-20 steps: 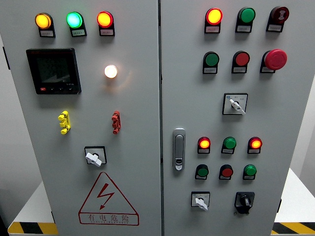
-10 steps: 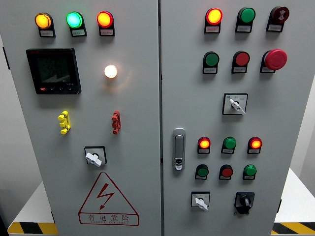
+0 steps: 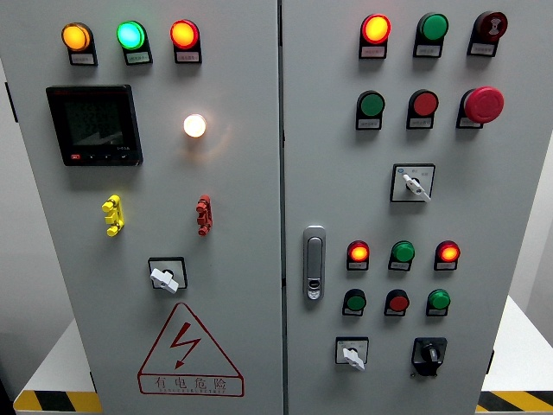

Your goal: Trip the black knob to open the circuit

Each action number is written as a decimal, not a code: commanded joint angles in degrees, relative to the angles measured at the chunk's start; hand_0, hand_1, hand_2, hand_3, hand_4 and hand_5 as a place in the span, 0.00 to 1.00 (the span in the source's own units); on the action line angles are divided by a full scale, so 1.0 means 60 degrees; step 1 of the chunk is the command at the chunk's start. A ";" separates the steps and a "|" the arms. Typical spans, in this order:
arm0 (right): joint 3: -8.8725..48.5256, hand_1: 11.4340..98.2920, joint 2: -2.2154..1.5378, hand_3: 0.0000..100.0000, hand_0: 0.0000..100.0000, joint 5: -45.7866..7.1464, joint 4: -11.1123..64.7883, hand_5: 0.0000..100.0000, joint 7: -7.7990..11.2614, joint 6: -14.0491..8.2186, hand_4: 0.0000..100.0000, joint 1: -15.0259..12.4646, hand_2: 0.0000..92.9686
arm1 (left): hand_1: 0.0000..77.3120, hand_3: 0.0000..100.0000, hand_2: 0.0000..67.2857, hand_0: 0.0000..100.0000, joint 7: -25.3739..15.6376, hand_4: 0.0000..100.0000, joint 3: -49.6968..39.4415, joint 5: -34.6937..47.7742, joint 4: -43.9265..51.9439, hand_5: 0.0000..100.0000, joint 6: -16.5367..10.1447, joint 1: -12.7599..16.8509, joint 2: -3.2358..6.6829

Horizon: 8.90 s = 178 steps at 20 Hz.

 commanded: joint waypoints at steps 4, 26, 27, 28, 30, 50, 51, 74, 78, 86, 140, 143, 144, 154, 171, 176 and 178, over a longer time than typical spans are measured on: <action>0.1162 0.28 -0.0035 0.10 0.91 -0.0717 0.0001 0.10 -0.0010 0.0230 0.02 0.0130 0.02 | 0.00 0.26 0.29 0.00 0.0000 0.10 0.0000 0.0000 0.0000 0.09 0.0000 0.0004 0.0007; 0.5896 0.31 -0.0034 0.20 0.91 -0.5786 0.8623 0.17 0.0664 0.0128 0.08 -0.1069 0.01 | 0.00 0.26 0.29 0.00 0.0000 0.10 0.0000 0.0000 0.0000 0.09 0.0000 0.0004 0.0007; 0.5852 0.31 -0.0020 0.20 0.90 -0.5771 0.9179 0.18 0.0737 0.0128 0.09 -0.1172 0.01 | 0.00 0.26 0.29 0.00 0.0000 0.10 0.0000 0.0000 0.0000 0.09 0.0000 0.0004 0.0007; 0.5852 0.33 -0.0034 0.23 0.90 -0.5771 0.9649 0.19 0.0853 0.0142 0.10 -0.1274 0.01 | 0.00 0.26 0.29 0.00 0.0000 0.10 0.0000 0.0000 0.0000 0.09 0.0000 0.0004 0.0007; 0.5823 0.34 -0.0034 0.27 0.89 -0.5756 1.0862 0.23 0.0971 0.0128 0.14 -0.1552 0.00 | 0.00 0.26 0.29 0.00 0.0000 0.10 0.0000 0.0000 0.0000 0.09 0.0000 0.0004 -0.0008; 0.4886 0.44 0.0039 0.78 0.96 -0.4965 1.5469 0.85 0.1191 -0.2799 0.82 -0.1320 0.00 | 0.00 0.26 0.29 0.00 0.0000 0.10 0.0000 0.0000 0.0000 0.09 0.0000 0.0004 0.0007; 0.4755 0.44 0.0024 0.81 0.97 -0.4965 1.5484 0.98 0.1148 -0.3005 0.85 -0.1261 0.00 | 0.00 0.26 0.29 0.00 0.0000 0.10 0.0000 0.0000 0.0000 0.09 0.0000 0.0004 -0.0008; 0.4270 0.75 0.0068 0.92 1.00 -0.4452 1.5074 1.00 -0.0303 -0.3813 0.99 0.1273 0.00 | 0.00 0.26 0.29 0.00 0.0000 0.10 0.0000 0.0000 0.0000 0.09 0.0000 -0.0010 -0.0008; 0.4167 0.75 0.0068 0.92 1.00 -0.4438 1.4752 1.00 -0.0317 -0.3813 0.99 0.1639 0.00 | 0.00 0.26 0.29 0.00 0.0000 0.10 0.0000 0.0000 0.0000 0.09 0.0000 0.0004 0.0007; 0.4021 0.75 0.0068 0.93 1.00 -0.4233 1.4459 1.00 -0.0420 -0.3813 0.99 0.2050 0.00 | 0.00 0.26 0.29 0.00 0.0000 0.10 0.0000 0.0000 0.0000 0.09 0.0000 0.0004 0.0007; 0.3098 0.60 0.0156 0.96 1.00 -0.3705 1.4370 1.00 -0.0859 -0.3813 1.00 0.2548 0.00 | 0.00 0.26 0.29 0.00 0.0000 0.10 0.0000 0.0000 0.0000 0.09 0.0000 0.0004 0.0007; 0.3171 0.60 0.0156 0.96 1.00 -0.3705 1.4341 1.00 -0.0859 -0.3813 1.00 0.2548 0.00 | 0.00 0.26 0.29 0.00 0.0000 0.10 0.0000 0.0000 0.0000 0.09 0.0000 0.0004 0.0007; 0.3171 0.60 0.0142 0.96 1.00 -0.3705 1.4327 1.00 -0.0859 -0.3813 1.00 0.2563 0.00 | 0.00 0.26 0.29 0.00 0.0000 0.10 0.0000 0.0000 0.0000 0.09 0.0000 -0.0010 0.0007; 0.3551 0.59 -0.0005 0.96 1.00 -0.3691 1.4326 1.00 -0.0845 -0.3827 1.00 0.2446 0.00 | 0.00 0.26 0.29 0.00 0.0000 0.10 0.0000 0.0000 0.0000 0.09 0.0000 0.0004 -0.0008; 0.3713 0.40 -0.0166 0.31 1.00 -0.3661 1.5571 0.49 -0.0815 -0.3842 0.23 0.1113 0.01 | 0.00 0.26 0.29 0.00 0.0000 0.10 0.0000 0.0000 0.0000 0.09 0.0000 0.0004 0.0007; 0.3742 0.39 -0.0093 0.25 1.00 -0.3661 1.5835 0.44 -0.0815 -0.3842 0.19 0.0922 0.03 | 0.00 0.26 0.29 0.00 0.0000 0.10 0.0000 0.0000 0.0000 0.09 0.0000 0.0004 0.0007; 0.3815 0.39 -0.0093 0.24 1.00 -0.3661 1.5981 0.43 -0.0815 -0.3857 0.19 0.0821 0.03 | 0.00 0.26 0.29 0.00 0.0000 0.10 0.0000 0.0000 0.0000 0.09 0.0000 0.0004 -0.0008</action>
